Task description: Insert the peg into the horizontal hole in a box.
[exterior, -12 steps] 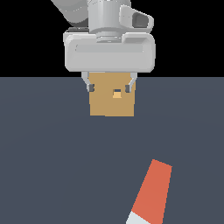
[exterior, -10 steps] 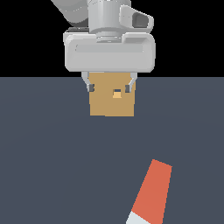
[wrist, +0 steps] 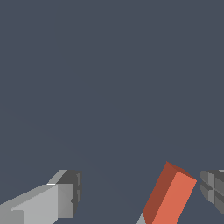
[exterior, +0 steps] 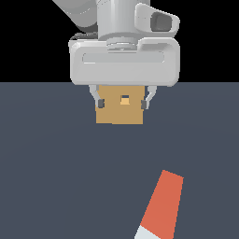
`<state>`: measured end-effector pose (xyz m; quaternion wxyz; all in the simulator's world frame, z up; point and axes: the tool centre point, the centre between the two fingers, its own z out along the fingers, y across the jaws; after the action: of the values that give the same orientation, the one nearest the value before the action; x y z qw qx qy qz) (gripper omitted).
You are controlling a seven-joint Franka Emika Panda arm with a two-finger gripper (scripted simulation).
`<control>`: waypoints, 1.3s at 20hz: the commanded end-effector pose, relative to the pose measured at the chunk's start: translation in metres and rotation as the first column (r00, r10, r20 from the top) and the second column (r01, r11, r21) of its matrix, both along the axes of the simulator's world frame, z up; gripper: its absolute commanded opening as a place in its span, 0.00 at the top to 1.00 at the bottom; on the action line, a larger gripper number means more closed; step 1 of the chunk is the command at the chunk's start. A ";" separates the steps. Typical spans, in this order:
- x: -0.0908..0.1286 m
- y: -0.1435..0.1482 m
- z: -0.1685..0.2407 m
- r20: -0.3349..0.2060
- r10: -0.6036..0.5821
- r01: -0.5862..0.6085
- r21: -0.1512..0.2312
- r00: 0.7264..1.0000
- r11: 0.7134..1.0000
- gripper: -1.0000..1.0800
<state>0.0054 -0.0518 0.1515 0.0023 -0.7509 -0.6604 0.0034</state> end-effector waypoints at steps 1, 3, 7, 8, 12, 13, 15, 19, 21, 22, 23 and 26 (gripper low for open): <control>0.005 -0.023 -0.010 0.000 -0.049 0.049 -0.002 0.999 0.999 0.04; 0.009 -0.045 -0.019 0.001 -0.098 0.098 -0.002 0.995 0.995 0.04; 0.015 -0.101 -0.042 0.004 -0.215 0.215 -0.003 0.977 0.977 0.04; 0.015 -0.114 -0.047 0.005 -0.242 0.242 -0.003 0.970 0.970 0.04; 0.013 -0.158 -0.065 0.007 -0.334 0.334 -0.002 0.943 0.943 0.04; 0.013 -0.167 -0.068 0.007 -0.352 0.352 -0.002 0.936 0.936 0.04; 0.011 -0.182 -0.075 0.008 -0.382 0.382 -0.001 0.924 0.924 0.04; 0.008 -0.200 -0.082 0.008 -0.421 0.421 0.000 0.907 0.907 0.04; 0.007 -0.204 -0.084 0.008 -0.428 0.428 0.001 0.904 0.904 0.04; 0.007 -0.204 -0.084 0.008 -0.429 0.429 0.001 0.903 0.903 0.04; 0.007 -0.203 -0.083 0.007 -0.426 0.426 -0.001 0.905 0.905 0.04; 0.007 -0.203 -0.086 0.007 -0.426 0.426 -0.001 0.905 0.905 0.04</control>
<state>0.0120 -0.2555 0.0671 -0.0004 -0.8770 -0.4806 0.0007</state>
